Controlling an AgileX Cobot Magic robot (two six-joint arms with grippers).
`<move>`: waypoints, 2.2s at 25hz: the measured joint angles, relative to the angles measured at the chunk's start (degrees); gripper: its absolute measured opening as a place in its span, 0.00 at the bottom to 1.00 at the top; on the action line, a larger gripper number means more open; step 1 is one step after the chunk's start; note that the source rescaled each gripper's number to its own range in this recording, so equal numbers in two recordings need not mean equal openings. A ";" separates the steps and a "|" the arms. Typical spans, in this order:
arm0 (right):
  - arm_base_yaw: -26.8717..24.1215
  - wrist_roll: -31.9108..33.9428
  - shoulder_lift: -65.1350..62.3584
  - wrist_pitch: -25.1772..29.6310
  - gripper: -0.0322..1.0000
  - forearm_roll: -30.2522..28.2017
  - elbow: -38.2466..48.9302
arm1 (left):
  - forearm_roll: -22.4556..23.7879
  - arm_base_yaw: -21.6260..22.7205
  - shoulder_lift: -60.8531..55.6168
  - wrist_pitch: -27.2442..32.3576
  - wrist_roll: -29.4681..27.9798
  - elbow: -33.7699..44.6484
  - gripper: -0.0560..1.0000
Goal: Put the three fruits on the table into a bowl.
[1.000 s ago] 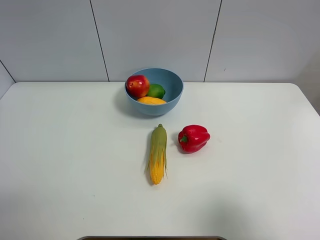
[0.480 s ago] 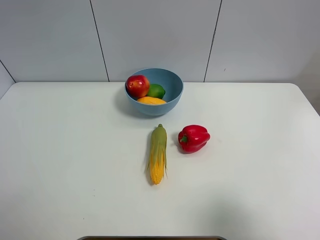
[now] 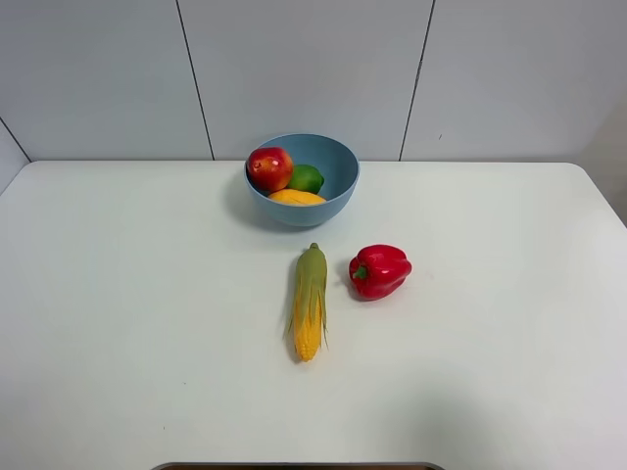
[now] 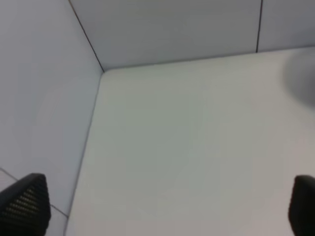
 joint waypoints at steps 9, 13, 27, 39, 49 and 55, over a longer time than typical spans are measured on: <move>0.00 0.00 0.00 0.00 0.03 0.00 0.00 | -2.38 0.00 -14.56 -1.80 -5.78 17.27 0.99; 0.00 0.00 0.00 0.00 0.03 0.00 0.00 | -2.48 0.00 -19.55 -3.12 -7.00 22.94 0.99; 0.00 0.00 0.00 0.00 0.03 0.00 0.00 | -4.49 0.00 -29.53 -6.03 -9.53 40.45 0.99; 0.00 0.00 0.00 0.00 0.03 0.00 0.00 | -5.45 0.00 -29.53 -7.11 -9.53 41.90 0.99; 0.00 0.00 0.00 0.00 0.03 0.00 0.00 | -5.45 0.00 -29.53 -7.11 -9.53 41.90 0.99; 0.00 0.00 0.00 0.00 0.03 0.00 0.00 | -5.45 3.65 -29.53 -7.11 -9.53 41.90 1.00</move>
